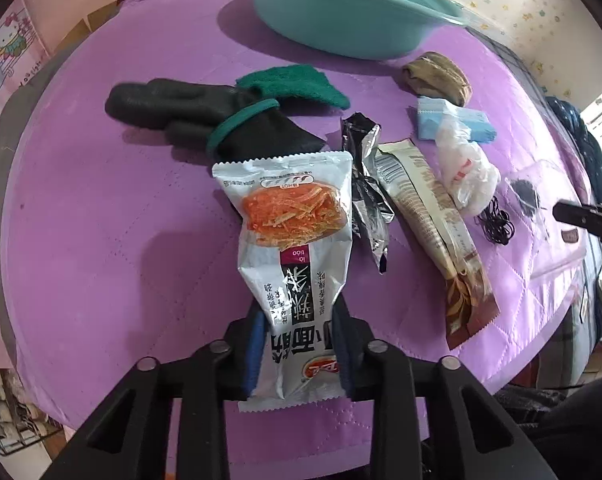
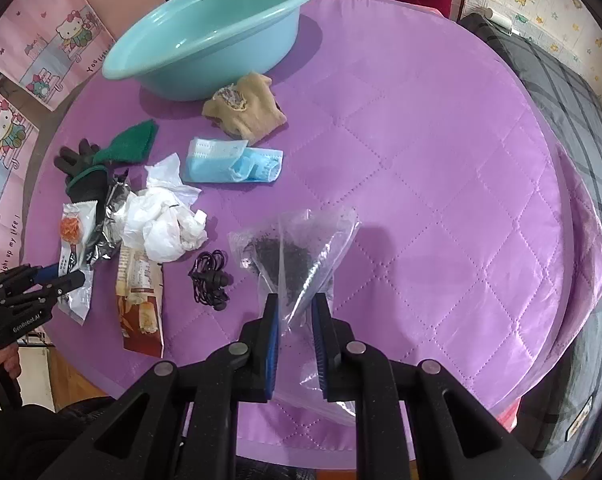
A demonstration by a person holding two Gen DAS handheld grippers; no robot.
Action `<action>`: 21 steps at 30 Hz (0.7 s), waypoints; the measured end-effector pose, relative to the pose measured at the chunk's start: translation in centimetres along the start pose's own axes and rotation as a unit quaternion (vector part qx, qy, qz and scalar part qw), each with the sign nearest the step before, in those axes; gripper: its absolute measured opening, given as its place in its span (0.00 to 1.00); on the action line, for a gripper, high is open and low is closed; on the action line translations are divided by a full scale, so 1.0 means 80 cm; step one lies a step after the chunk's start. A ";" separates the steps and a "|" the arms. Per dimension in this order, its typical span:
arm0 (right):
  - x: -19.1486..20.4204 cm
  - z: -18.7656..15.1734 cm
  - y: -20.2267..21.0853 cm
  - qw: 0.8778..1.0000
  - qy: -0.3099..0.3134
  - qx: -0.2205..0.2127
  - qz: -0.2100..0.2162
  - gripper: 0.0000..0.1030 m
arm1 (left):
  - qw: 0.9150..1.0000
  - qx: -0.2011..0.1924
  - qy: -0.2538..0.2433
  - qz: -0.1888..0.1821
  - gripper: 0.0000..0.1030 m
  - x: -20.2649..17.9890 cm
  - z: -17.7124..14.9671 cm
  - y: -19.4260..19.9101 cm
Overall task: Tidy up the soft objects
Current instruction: 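Grasp the white snack packet with the left tool while the right tool grasps the clear zip bag, then carry the snack packet and zip bag into the teal basin and release both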
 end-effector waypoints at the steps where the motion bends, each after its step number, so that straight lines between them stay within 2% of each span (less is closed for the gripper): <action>1: -0.002 -0.002 0.005 1.000 -0.001 0.000 0.002 0.15 | 1.000 -0.003 0.002 -0.002 0.27 0.000 0.000 0.003; 12: -0.009 -0.001 0.024 1.000 0.001 -0.013 0.002 0.15 | 0.999 -0.030 -0.023 0.010 0.24 -0.004 -0.002 0.036; 21: -0.005 0.003 0.042 1.000 0.006 -0.029 -0.004 0.15 | 0.998 -0.053 -0.027 0.000 0.24 -0.006 0.006 0.070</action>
Point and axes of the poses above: each gripper's, at about its wrist camera, not at the fingertips, and y roughly against the way its jaws point, x to its left, z to its top, the point moved 7 cm from there along -y, roughly the way its jaws point, and after that the axes turned 5 degrees about -x, right-handed, at the moved point
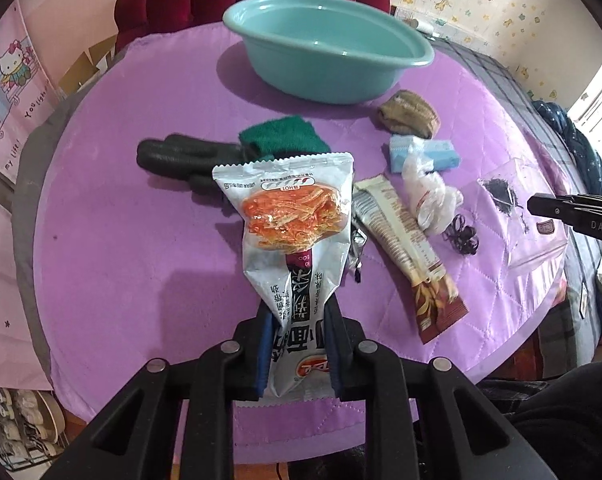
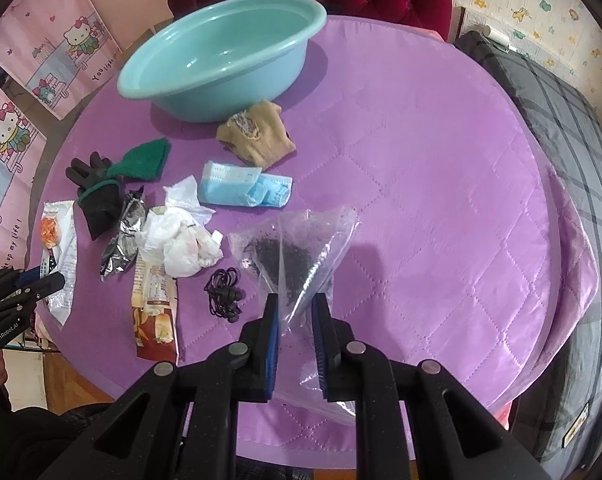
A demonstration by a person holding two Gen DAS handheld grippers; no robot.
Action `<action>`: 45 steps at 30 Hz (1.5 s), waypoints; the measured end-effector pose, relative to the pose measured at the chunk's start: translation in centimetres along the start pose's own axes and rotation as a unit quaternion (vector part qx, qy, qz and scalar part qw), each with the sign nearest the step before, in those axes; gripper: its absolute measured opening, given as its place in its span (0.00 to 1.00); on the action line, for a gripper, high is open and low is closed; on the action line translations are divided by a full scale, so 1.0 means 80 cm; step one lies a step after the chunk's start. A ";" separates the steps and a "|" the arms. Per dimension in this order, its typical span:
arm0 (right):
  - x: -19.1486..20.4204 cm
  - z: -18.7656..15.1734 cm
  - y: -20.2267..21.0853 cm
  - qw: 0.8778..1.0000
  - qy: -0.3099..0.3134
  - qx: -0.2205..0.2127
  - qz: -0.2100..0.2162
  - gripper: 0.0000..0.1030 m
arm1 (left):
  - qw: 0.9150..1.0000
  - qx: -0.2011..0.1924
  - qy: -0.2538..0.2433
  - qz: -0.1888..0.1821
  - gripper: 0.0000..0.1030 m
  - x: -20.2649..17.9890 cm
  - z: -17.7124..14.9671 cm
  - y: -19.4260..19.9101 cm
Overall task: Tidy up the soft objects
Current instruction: 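Carry the snack packet and zip bag into the teal basin and release both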
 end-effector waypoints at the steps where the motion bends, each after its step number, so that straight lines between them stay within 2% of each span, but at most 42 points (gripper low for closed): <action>1: 0.001 0.001 0.002 1.000 0.000 -0.002 0.000 0.15 | 1.000 -0.001 -0.001 -0.001 0.24 -0.001 0.002 0.002; 13: 0.010 0.036 0.036 0.999 0.005 -0.032 0.000 0.15 | 0.999 -0.033 -0.026 -0.003 0.24 -0.021 0.050 0.026; 24: 0.024 0.090 0.062 0.998 0.014 -0.064 0.010 0.15 | 0.997 -0.062 -0.051 -0.005 0.24 -0.037 0.107 0.047; 35: 0.040 0.147 0.071 0.996 0.027 -0.086 0.015 0.15 | 0.995 -0.078 -0.068 -0.008 0.24 -0.043 0.157 0.050; 45: 0.056 0.201 0.067 0.994 0.028 -0.099 0.028 0.15 | 0.993 -0.078 -0.091 -0.010 0.24 -0.049 0.197 0.035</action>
Point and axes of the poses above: each gripper's, at about its wrist camera, not at the fingertips, and y roughly against the way its jaws point, x to its left, z to its top, the point moved 7 cm from there along -y, roughly the way its jaws point, and after that the axes turned 5 degrees about -x, right-handed, at the moved point
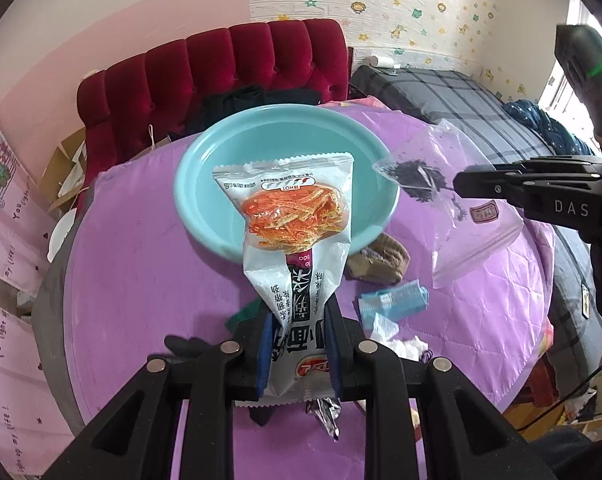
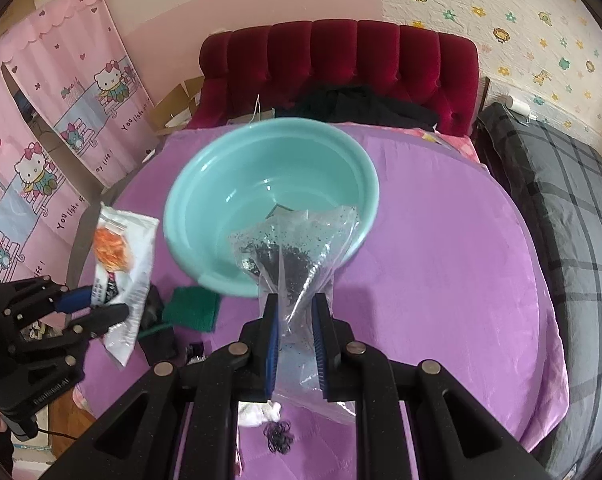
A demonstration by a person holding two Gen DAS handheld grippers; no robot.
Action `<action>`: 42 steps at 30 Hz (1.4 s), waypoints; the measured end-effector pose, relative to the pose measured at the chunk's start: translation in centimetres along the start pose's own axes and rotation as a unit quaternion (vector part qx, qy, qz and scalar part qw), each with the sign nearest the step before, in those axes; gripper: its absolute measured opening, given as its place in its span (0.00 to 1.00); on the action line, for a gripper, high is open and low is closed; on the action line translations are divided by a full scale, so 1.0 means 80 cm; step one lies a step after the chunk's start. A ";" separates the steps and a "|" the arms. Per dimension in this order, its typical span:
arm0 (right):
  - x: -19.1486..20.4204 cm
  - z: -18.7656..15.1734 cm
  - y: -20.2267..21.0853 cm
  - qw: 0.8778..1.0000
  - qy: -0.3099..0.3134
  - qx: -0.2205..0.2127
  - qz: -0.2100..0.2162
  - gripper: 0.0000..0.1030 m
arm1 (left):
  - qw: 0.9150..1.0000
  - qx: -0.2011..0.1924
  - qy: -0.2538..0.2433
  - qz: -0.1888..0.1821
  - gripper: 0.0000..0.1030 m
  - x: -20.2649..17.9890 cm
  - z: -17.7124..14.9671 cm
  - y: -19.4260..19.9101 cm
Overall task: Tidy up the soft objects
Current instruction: 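Carry the snack packet and zip bag into the teal basin and release both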
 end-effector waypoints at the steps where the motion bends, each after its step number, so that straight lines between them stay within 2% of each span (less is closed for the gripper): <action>1: 0.001 0.005 -0.002 1.000 0.000 -0.001 0.001 0.15 | 1.000 0.000 -0.002 -0.001 0.24 0.000 0.004 -0.002; 24: 0.009 0.094 -0.091 1.000 -0.007 0.003 0.010 0.15 | 0.999 0.018 -0.028 -0.024 0.24 0.003 0.068 -0.078; 27: 0.007 0.104 -0.107 1.000 -0.011 0.008 0.013 0.15 | 0.999 0.023 -0.033 -0.019 0.24 0.007 0.075 -0.092; 42: -0.006 0.140 -0.189 0.999 -0.013 0.030 0.001 0.15 | 0.999 0.043 -0.006 -0.030 0.24 0.038 0.098 -0.169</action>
Point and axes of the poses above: each gripper's, at about its wrist camera, not at the fingertips, and y roughly against the way its jaws point, x to its left, z to its top, the point moved 7 cm from there along -y, roughly the way its jaws point, and after that the axes turned 5 degrees about -x, right-handed, at the moved point
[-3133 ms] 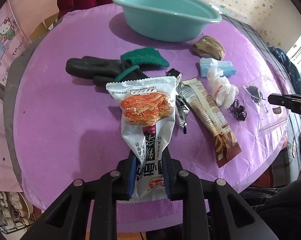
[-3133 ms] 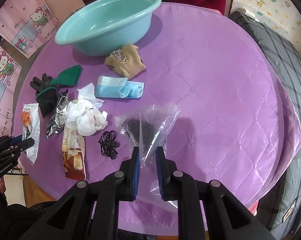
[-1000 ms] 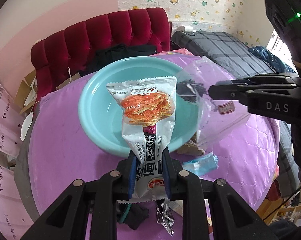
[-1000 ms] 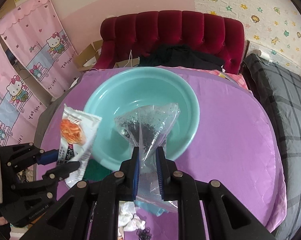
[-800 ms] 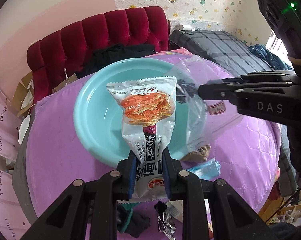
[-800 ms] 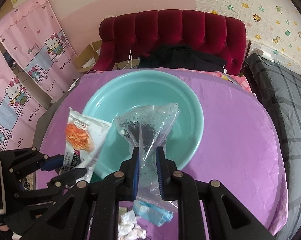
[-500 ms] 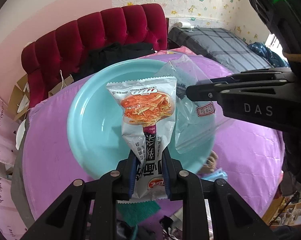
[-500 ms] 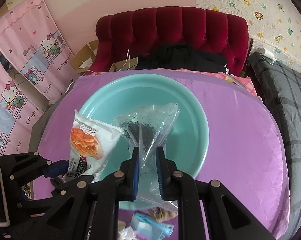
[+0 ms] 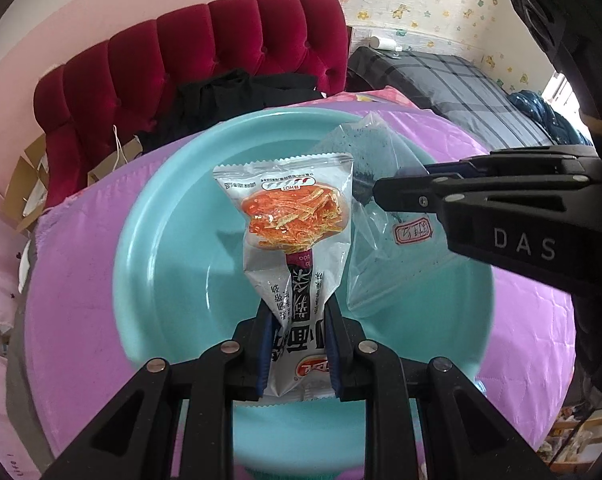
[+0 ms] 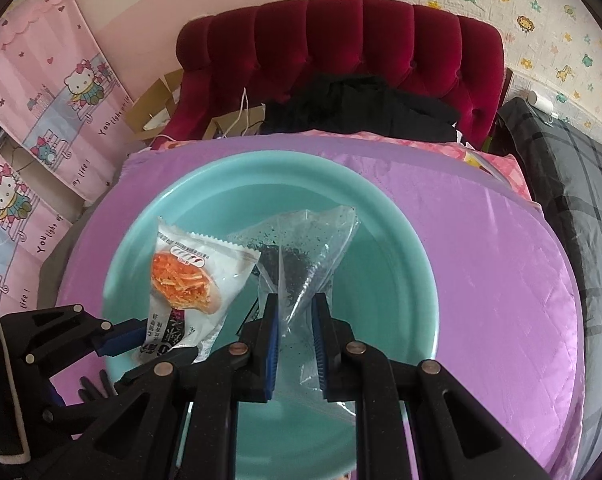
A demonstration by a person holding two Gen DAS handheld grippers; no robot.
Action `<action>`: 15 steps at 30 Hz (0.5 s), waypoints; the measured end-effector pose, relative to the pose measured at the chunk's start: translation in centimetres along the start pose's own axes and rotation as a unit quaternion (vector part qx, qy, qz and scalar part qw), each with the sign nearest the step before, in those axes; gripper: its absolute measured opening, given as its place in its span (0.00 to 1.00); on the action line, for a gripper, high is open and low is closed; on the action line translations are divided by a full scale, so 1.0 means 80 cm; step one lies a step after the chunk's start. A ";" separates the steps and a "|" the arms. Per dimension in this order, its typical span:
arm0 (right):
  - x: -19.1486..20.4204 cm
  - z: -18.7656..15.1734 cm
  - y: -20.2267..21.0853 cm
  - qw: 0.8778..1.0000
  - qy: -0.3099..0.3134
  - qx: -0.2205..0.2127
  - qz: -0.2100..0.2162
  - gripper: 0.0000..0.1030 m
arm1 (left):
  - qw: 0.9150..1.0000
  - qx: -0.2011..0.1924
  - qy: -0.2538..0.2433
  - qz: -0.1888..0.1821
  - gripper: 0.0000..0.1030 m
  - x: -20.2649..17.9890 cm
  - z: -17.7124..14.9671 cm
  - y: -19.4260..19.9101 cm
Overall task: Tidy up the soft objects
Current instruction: 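Carry the snack packet and zip bag into the teal basin and release both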
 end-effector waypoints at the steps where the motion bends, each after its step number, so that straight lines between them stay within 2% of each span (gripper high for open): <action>1: 0.000 0.001 -0.004 1.000 0.000 0.002 -0.002 0.15 | 1.000 0.004 0.000 0.000 0.24 0.001 0.000 -0.005; 7: -0.007 0.005 -0.038 1.000 -0.007 0.021 -0.010 0.15 | 1.000 0.015 0.000 0.005 0.24 0.007 -0.004 -0.031; 13: -0.005 0.001 -0.056 0.999 -0.007 0.032 -0.013 0.15 | 1.000 0.018 -0.005 0.010 0.25 0.003 -0.003 -0.036; 15: -0.005 0.003 -0.059 0.999 -0.008 0.033 -0.013 0.18 | 1.000 0.015 -0.003 0.015 0.26 0.004 0.000 -0.034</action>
Point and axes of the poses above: each gripper's, at about its wrist camera, not at the fingertips, and y roughly against the way its jaws point, x to its left, z to its top, the point moved 7 cm from there along -y, roughly the way its jaws point, and after that the axes turned 5 degrees about -x, right-handed, at the moved point
